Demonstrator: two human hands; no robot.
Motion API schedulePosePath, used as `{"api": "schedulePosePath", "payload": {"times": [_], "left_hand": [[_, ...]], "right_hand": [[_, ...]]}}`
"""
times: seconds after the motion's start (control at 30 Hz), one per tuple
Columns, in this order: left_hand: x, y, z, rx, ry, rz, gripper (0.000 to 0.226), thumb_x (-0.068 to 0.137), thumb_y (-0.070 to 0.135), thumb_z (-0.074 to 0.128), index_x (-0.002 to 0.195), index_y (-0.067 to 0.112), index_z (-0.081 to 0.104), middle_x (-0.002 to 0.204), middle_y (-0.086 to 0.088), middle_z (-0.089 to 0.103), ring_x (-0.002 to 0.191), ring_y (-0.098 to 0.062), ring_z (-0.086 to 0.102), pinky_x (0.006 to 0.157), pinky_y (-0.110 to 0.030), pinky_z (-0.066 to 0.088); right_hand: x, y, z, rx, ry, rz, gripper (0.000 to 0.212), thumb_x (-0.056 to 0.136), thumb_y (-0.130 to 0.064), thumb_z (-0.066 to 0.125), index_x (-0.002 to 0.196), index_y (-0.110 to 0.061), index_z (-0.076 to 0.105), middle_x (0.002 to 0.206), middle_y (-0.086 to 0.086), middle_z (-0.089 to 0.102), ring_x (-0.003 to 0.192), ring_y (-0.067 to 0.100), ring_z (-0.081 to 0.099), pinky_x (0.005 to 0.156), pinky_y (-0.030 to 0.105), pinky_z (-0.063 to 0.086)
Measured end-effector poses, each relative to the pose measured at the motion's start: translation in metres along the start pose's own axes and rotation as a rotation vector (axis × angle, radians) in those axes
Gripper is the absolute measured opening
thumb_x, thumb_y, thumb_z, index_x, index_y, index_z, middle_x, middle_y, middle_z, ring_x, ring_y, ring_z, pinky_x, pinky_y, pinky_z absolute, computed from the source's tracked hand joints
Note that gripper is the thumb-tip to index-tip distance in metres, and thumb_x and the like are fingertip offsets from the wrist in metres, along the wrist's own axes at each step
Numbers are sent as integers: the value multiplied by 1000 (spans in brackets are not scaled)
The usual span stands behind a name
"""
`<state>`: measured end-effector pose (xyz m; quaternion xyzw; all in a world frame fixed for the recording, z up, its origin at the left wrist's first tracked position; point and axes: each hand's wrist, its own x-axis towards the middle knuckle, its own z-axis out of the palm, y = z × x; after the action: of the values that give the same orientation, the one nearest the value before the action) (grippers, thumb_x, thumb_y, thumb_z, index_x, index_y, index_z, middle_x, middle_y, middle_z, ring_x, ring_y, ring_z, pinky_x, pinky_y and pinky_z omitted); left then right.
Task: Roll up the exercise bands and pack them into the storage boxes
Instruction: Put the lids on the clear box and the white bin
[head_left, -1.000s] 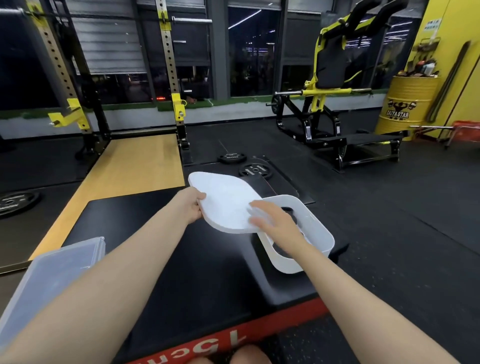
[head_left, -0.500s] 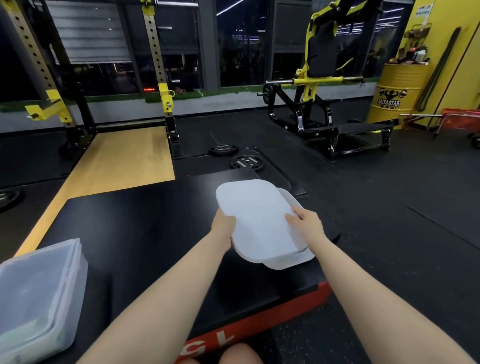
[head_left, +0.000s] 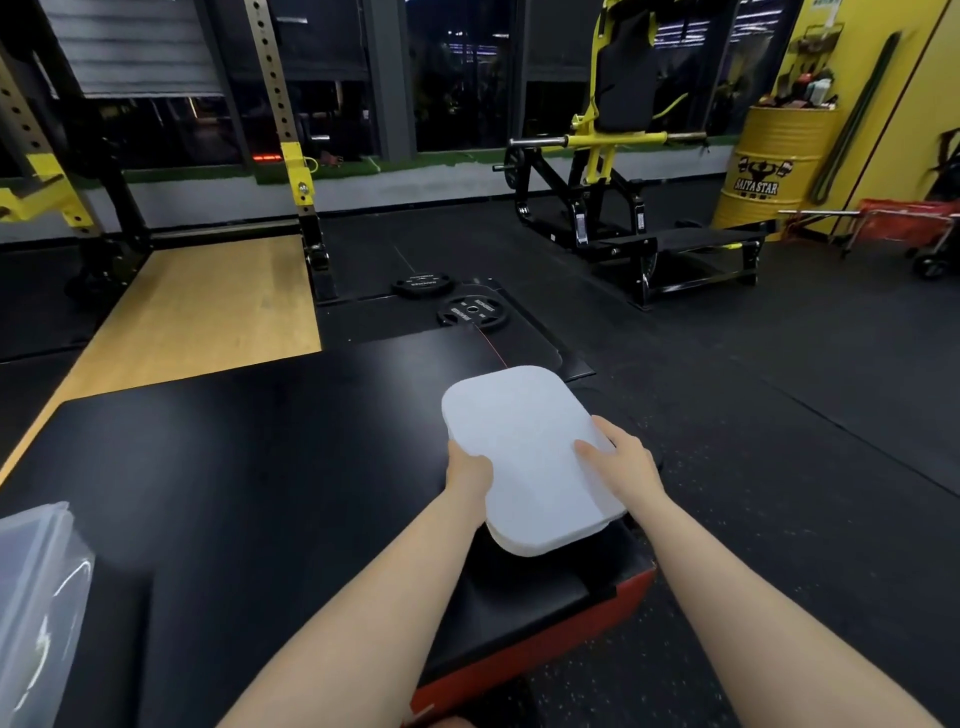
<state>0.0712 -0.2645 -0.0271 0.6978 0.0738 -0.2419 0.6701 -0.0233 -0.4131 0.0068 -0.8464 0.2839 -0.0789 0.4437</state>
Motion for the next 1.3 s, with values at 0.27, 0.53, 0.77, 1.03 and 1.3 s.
{"api": "schedulePosePath", "payload": {"times": [0.27,0.53,0.77,1.03,1.3], "left_hand": [[2,4,4,104,111,-27,29,95,6,34,90,34,40,77,-1,41,66,-11,41,69,-28,40],[4,-1,4,141,96,22,45,84,13,38,129,11,43,117,-6,59,101,-26,59,75,-32,50],[-4,7,8,148,143,71,45,90,6,33,135,10,36,127,-9,52,112,-29,54,87,-36,47],[-7,8,8,204,151,88,47,93,4,32,139,11,30,132,-8,48,115,-28,50,87,-34,44],[-7,3,3,448,140,182,55,96,8,36,147,11,14,150,-7,28,133,-28,34,103,-36,38]], "right_hand": [[5,-6,-2,-43,2,-27,40,97,-24,49,135,-12,46,135,10,51,125,29,42,92,34,35],[9,-4,-4,-66,-25,-16,50,96,-29,51,142,-14,39,144,5,44,133,27,37,100,35,33],[12,-4,-3,-67,0,-16,44,96,-26,50,136,-9,45,139,8,49,129,29,40,99,35,33],[21,0,-3,-126,-21,-11,44,97,-27,49,136,-7,45,140,11,47,129,31,40,98,37,35],[28,16,6,-166,-71,-41,51,101,-31,40,148,-17,27,152,6,31,139,25,29,107,35,28]]}}
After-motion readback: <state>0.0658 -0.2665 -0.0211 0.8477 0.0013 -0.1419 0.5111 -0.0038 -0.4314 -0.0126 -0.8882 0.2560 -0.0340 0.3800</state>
